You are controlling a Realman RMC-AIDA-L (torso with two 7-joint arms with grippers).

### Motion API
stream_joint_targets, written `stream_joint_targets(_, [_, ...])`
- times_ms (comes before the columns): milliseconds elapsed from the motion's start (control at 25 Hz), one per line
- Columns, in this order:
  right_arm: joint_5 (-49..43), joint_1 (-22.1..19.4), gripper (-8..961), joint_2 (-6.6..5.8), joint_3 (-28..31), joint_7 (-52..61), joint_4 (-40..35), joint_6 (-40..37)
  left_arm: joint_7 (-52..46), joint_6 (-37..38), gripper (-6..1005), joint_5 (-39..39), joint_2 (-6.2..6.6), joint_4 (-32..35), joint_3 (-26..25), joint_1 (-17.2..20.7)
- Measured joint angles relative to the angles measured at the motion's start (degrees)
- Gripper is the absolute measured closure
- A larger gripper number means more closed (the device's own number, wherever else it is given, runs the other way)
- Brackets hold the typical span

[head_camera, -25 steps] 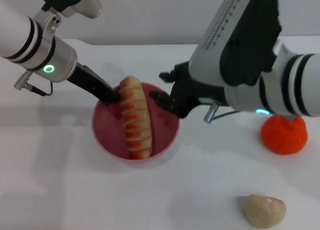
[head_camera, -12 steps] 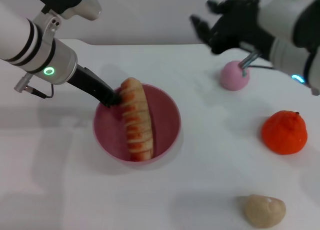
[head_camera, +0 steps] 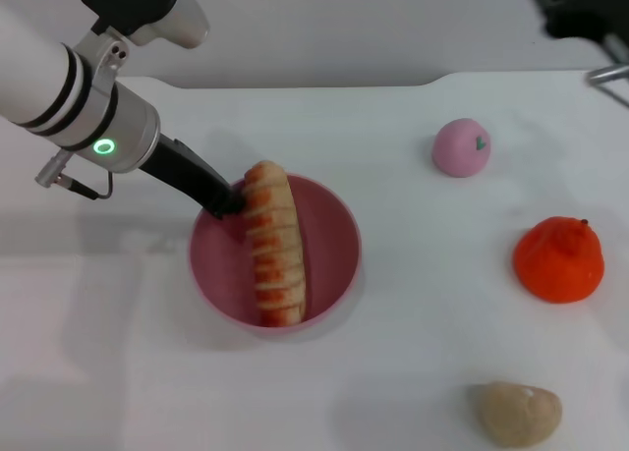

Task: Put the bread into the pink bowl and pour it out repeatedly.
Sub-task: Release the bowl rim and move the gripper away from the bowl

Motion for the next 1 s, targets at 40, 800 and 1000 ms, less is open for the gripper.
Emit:
stream_joint_targets(40, [0.0,-0.6,582,0.0,-0.3,0.7,1.0,2.8,-0.1,0.0,894,0.0,-0.01,0.0,0.2,0.0])
stream_joint_targets(800, [-8.7,-0.3,581,-5.77,-5.5,20.8,19.9,32.9,-1.3,0.1,893,-2.4,-0.31,-0.7,4.0,-0.4])
stream_joint_targets(1000, [-8.6,-1.0,581,-5.48,-3.3,20.8,20.1,29.9,-1.7,0.5,893,-3.4,-0.3,-0.7,5.2,-0.4])
